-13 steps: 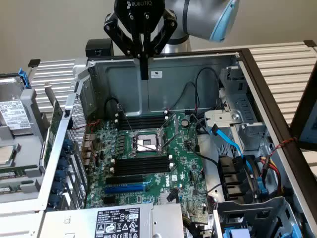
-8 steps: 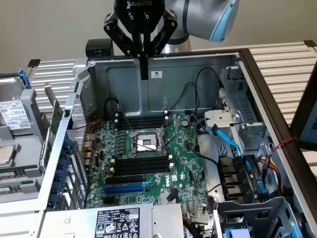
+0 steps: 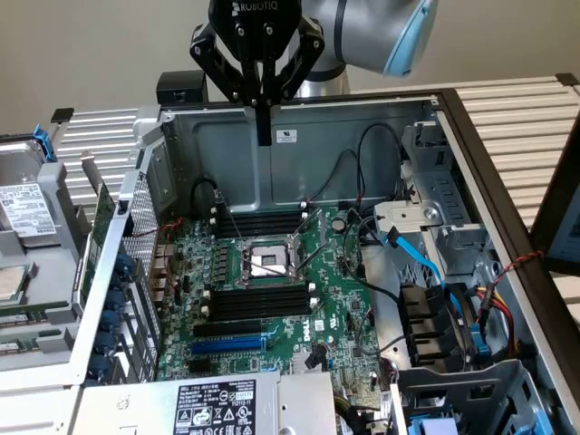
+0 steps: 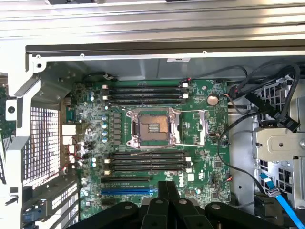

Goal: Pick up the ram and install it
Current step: 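Reach for the ram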

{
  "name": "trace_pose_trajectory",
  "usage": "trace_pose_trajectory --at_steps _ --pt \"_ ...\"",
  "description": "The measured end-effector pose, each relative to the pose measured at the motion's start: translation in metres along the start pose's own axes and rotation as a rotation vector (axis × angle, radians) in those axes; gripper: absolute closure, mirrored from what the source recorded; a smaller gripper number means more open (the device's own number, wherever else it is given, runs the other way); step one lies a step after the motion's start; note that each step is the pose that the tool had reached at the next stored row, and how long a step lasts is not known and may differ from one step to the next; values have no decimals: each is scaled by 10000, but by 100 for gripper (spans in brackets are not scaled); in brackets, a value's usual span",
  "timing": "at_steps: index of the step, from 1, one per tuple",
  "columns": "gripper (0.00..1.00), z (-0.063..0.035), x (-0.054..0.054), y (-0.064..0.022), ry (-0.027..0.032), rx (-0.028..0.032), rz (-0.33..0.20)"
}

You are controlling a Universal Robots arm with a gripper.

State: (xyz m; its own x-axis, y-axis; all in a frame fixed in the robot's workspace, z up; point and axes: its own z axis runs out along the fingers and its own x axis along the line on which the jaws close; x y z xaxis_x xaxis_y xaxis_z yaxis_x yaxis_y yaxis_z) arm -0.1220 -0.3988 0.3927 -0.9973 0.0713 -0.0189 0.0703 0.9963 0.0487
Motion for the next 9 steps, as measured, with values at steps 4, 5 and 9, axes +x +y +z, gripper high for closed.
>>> trace_pose_trajectory --at_steps 4,5,9 --pt "90 -1 96 -6 -1 -1 -1" --pt "90 -3 141 -9 0 0 0" --pt "90 -7 322 -22 -1 -1 0"
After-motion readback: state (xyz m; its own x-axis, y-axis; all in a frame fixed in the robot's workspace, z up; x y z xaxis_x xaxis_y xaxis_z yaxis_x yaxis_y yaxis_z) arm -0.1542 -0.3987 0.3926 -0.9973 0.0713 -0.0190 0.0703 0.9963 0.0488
